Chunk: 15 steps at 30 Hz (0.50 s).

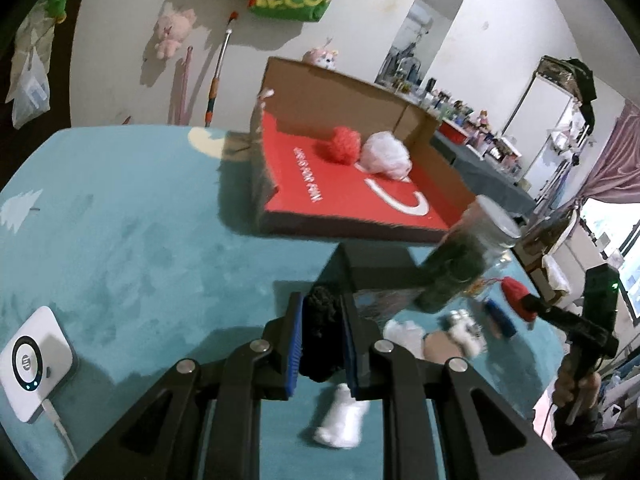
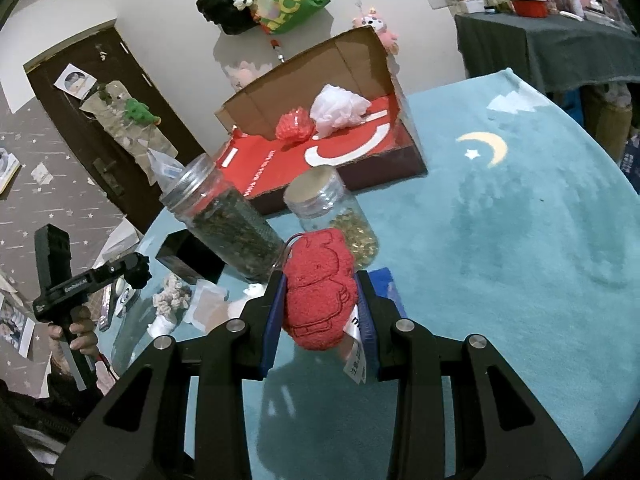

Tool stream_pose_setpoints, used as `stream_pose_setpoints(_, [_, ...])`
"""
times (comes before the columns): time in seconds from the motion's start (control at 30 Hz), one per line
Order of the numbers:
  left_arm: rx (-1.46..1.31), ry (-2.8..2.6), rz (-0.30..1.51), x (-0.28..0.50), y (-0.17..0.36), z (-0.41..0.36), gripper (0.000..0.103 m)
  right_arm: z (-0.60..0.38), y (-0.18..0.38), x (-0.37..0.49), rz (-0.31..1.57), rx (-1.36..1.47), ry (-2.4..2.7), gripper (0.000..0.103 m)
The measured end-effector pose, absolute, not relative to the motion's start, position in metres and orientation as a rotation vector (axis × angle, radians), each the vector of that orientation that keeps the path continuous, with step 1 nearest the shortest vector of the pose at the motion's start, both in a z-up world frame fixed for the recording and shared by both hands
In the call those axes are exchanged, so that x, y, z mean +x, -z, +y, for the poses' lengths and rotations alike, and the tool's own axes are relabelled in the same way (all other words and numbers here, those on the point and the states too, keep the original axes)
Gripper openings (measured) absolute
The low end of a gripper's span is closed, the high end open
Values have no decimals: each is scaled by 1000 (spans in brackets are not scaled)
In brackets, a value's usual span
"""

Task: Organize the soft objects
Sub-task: 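Lift the black pom-pom and red bunny and carry both into the box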

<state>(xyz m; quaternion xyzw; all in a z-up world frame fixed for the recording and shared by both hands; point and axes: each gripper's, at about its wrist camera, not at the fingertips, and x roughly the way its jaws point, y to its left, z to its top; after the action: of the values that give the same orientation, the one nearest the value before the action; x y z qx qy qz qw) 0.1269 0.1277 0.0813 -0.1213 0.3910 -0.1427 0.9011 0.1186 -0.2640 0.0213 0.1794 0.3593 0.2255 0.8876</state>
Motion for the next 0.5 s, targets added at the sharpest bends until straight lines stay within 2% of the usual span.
stream_pose_setpoints(0.5, [-61,383,857,182,-65,126,19,-303,-21,164,840,360,-487,32])
